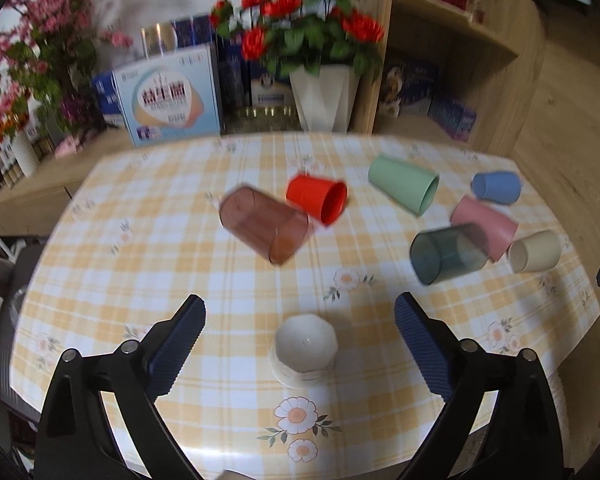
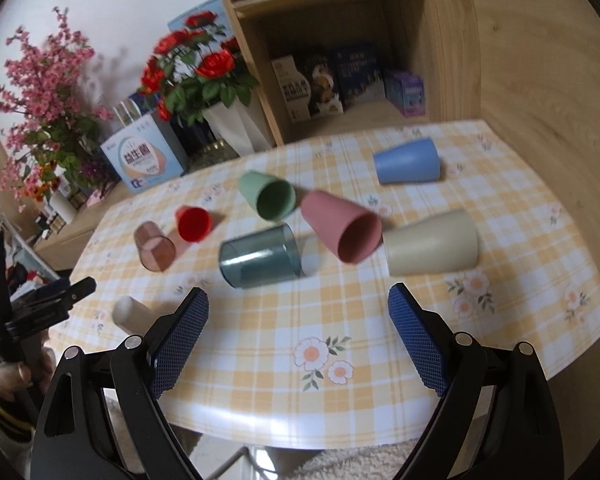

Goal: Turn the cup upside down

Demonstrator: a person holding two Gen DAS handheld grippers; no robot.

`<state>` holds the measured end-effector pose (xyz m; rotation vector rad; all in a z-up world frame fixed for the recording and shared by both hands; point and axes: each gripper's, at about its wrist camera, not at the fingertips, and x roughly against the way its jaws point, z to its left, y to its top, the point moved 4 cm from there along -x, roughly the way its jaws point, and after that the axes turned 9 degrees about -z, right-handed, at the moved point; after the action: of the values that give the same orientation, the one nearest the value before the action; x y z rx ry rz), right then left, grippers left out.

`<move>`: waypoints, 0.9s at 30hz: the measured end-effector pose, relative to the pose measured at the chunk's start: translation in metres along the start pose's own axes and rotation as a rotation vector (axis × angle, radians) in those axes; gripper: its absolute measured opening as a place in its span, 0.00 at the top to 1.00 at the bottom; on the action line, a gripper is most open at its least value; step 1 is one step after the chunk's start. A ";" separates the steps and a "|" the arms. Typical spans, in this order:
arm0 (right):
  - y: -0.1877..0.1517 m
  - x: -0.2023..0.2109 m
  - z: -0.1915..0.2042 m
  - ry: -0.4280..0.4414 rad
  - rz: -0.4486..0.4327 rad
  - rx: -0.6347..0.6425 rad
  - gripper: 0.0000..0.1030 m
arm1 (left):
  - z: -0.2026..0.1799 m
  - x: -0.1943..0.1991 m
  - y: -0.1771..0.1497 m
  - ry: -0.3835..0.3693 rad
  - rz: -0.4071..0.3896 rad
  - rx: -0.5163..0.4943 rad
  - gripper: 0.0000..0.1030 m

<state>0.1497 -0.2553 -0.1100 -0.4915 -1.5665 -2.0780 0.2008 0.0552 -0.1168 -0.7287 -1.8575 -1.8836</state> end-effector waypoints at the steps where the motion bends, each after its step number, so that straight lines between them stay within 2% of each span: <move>1: 0.003 0.005 0.003 -0.002 -0.012 0.007 0.14 | 0.000 0.012 0.006 0.009 -0.027 -0.004 0.07; 8: 0.025 0.043 0.027 -0.012 -0.106 0.060 0.14 | -0.004 0.086 0.033 0.061 -0.167 -0.041 0.06; 14: 0.034 0.065 0.042 -0.017 -0.152 0.104 0.14 | -0.012 0.143 0.040 0.086 -0.281 -0.029 0.06; 18: 0.037 0.073 0.050 -0.015 -0.168 0.128 0.14 | -0.016 0.161 0.042 0.081 -0.311 -0.014 0.06; 27: 0.042 0.087 0.057 -0.019 -0.192 0.145 0.14 | -0.024 0.178 0.041 0.061 -0.311 0.010 0.06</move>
<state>0.1029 -0.2247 -0.0132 -0.3203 -1.8227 -2.0817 0.0838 0.0442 0.0249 -0.3900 -2.0344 -2.0534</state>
